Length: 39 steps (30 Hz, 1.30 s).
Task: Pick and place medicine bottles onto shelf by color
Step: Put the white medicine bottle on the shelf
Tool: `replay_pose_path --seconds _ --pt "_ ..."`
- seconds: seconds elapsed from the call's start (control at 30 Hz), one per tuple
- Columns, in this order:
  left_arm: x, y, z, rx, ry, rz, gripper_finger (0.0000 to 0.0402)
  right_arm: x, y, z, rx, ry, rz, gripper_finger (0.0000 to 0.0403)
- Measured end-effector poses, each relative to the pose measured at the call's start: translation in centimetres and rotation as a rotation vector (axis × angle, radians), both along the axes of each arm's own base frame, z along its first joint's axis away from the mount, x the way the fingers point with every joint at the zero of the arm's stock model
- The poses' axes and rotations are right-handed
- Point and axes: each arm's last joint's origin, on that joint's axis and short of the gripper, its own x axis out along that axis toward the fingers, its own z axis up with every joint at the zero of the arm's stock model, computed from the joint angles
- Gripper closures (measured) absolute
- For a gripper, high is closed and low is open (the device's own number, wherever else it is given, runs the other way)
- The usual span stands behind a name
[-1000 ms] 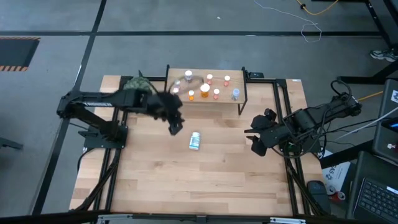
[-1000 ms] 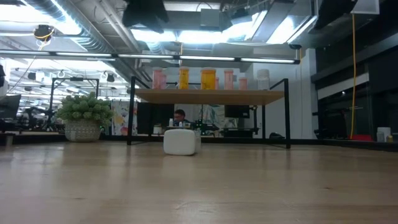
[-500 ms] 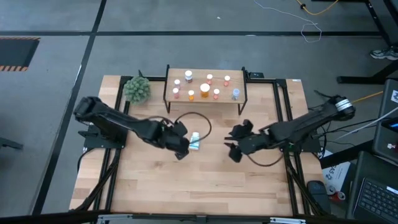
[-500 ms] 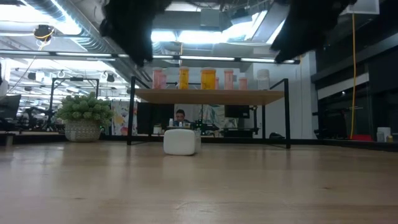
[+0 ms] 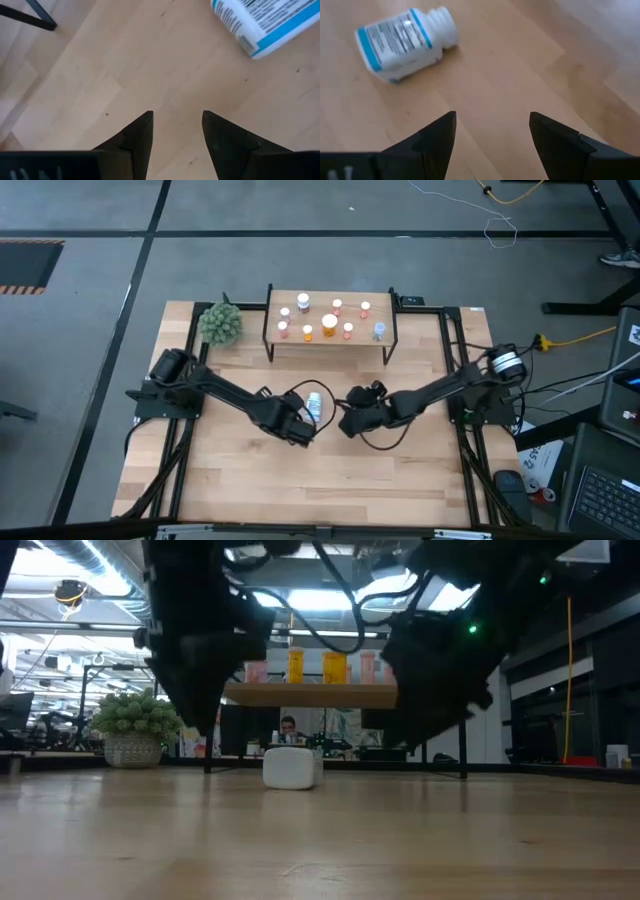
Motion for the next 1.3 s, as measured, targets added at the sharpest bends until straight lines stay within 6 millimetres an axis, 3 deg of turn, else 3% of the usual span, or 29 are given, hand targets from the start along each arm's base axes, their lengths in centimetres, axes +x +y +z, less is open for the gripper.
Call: replay_pose_path --seconds 0.23,0.33,0.47,0.67,0.87,1.07,1.3 --pt "-0.4 0.0 -1.0 0.016 0.094 0.007 0.0237 1.5 -0.3 -0.9 0.008 -0.083 -0.016 0.0148" --pt "-2.3 -0.3 -0.3 0.002 0.251 0.045 0.0237 1.6 -0.3 -0.9 0.010 -0.092 -0.013 0.0148" --pt "-5.8 -1.5 1.9 0.073 0.427 0.101 0.0237 1.7 -0.2 -0.9 0.012 -0.098 -0.011 0.0148" --pt "-9.7 -3.0 3.0 0.089 0.115 -0.051 0.0237 1.8 -0.2 -0.8 0.024 -0.123 -0.016 0.0148" --pt "-12.4 0.3 1.1 0.082 -0.288 0.033 0.0237 2.0 -0.5 -0.7 0.031 -0.141 -0.027 0.0148" --pt "-10.8 2.8 -1.1 -0.014 -0.593 0.024 0.0237 2.2 -1.8 -0.7 0.011 -0.127 -0.052 0.0148" --pt "-7.8 4.8 -2.3 -0.057 -0.624 -0.028 0.0237 2.4 -2.4 -0.6 -0.038 -0.114 -0.030 0.0148"
